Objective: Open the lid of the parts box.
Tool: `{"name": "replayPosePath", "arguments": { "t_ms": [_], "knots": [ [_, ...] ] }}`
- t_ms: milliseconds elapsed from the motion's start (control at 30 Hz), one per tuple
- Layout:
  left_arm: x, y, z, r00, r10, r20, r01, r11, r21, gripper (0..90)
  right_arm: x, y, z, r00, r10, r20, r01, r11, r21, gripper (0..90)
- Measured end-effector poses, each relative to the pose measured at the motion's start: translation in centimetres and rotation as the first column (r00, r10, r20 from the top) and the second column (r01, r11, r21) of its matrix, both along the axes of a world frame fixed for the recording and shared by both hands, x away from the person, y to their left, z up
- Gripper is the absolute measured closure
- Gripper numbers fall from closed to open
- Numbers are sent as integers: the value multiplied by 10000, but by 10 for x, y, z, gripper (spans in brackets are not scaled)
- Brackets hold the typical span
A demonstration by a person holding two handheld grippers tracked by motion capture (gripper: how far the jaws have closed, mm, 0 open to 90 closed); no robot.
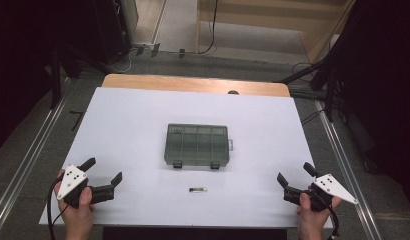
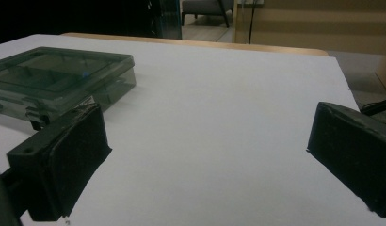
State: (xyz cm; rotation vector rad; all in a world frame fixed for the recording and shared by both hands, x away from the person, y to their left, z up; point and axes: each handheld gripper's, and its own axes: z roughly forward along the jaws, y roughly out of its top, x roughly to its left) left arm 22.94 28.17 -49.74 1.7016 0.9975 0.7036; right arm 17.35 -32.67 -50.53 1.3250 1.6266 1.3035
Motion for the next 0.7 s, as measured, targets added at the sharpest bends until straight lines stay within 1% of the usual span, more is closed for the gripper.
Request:
{"name": "replayPosePath", "arguments": {
  "t_ms": [67, 100, 133, 200, 233, 300, 333, 400, 500, 633, 700],
  "knots": [
    [0, -3, 1, 10000, 27, 73, -29, 9997, 260, 0, 1, 0, 0, 10000, 26, -39, -26, 10000, -71, 0],
    [-1, -5, 1, 9999, -69, 97, 68, 9999, 111, 0, 1, 0, 0, 10000, 29, -48, -29, 10000, -74, 0],
    [-1, -6, 2, 9998, -151, 119, 150, 9998, 105, 0, 1, 0, 0, 10000, 29, -48, -29, 10000, -74, 0],
    [-1, -9, 2, 9998, -128, 127, 124, 9994, 326, 0, 2, 1, 0, 10000, 10, -58, -10, 10000, 6, 0],
    [0, -10, 2, 9997, -234, 67, 232, 9993, 277, 0, 2, 1, 1, 10000, -3, -53, 3, 10000, 2, 0],
    [0, -12, 3, 9996, -277, 77, 276, 9993, 233, 0, 2, 3, 2, 10000, 48, -33, -48, 10000, -34, 0],
    [0, -13, 3, 9995, -304, 74, 302, 9992, 280, 0, 2, 3, 2, 10000, 48, -33, -48, 10000, -34, 0],
    [1, -17, 4, 9991, -425, 58, 424, 9989, 192, 0, 1, 5, 3, 9999, 139, 5, -139, 9999, -85, 0],
    [3, -22, 5, 9970, -774, -31, 775, 9964, 336, 0, 1, 7, 4, 9998, 204, -5, -204, 9997, -146, 0],
    [4, -29, 4, 9957, -919, -141, 924, 9950, 385, 0, 3, 8, 5, 9998, 207, -29, -207, 9998, -23, 0],
    [5, -33, 4, 9949, -1003, -137, 1007, 9944, 333, 0, 3, 10, 6, 9997, 252, -41, -253, 9996, -102, 0]
  ]
}}
